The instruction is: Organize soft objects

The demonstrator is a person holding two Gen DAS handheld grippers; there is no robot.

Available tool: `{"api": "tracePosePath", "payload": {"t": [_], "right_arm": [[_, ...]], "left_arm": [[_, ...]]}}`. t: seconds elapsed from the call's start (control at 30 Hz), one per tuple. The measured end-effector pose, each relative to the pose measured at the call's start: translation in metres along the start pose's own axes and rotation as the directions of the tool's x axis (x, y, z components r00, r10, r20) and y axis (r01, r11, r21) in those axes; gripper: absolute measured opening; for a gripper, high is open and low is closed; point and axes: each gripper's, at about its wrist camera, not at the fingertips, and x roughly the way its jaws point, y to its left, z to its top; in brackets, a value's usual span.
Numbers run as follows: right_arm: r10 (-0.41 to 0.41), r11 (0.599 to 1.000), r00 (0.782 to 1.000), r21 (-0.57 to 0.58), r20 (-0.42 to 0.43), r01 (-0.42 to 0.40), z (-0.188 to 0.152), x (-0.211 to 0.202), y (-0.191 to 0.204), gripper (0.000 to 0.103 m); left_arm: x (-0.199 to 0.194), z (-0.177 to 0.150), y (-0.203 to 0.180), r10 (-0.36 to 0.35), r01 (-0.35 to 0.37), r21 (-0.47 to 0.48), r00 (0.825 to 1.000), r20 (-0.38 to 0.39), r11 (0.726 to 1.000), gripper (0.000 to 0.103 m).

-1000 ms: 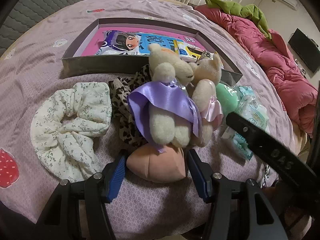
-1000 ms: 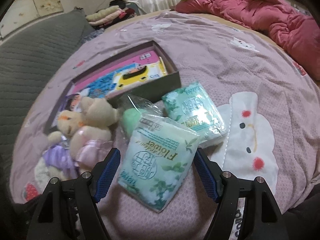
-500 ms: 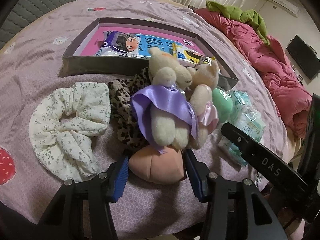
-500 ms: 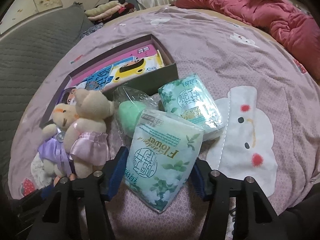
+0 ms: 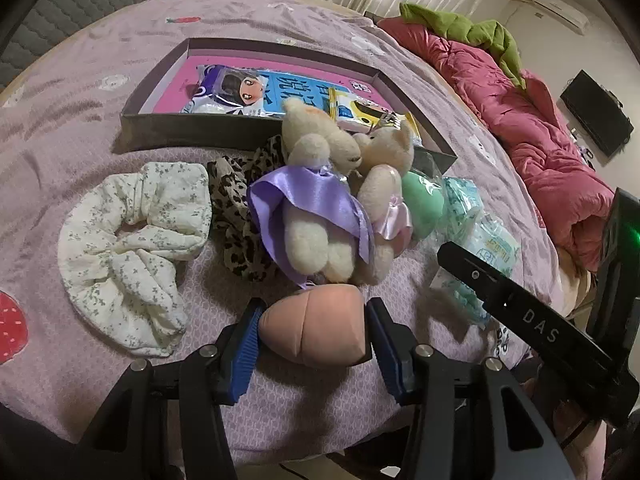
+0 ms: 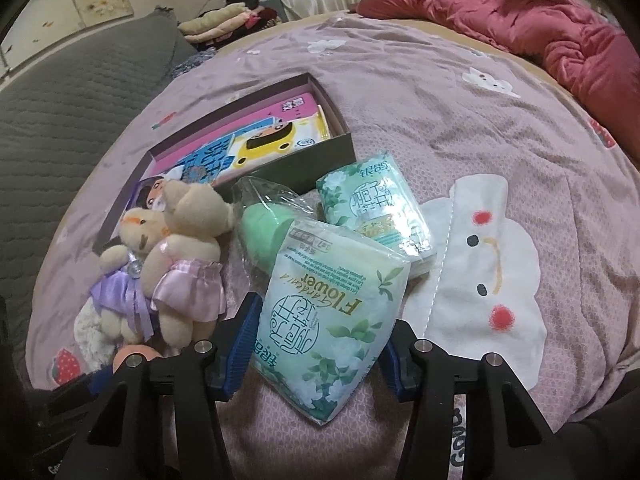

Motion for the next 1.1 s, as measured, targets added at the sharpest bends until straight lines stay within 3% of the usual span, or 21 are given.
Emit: {"api": "tracePosePath", "payload": {"t": [0.37, 1.1], "right_arm": [[0.046, 0.997, 0.997, -0.059, 0.066, -0.043, 0.005, -0.018, 0.010, 0.054], [0.091, 0.969, 0.972, -0.246, 0.218, -0.035, 0.032, -0.053, 0.036, 0.052]], "left_arm": [[-0.016, -0.002, -0.007, -0.006, 0.005, 0.024, 0.999, 0.033, 1.000, 0.052], [-0.061, 0.017, -0.005, 0.024, -0.028, 0.023, 0.986, 0.163, 0.999, 0.052]]}}
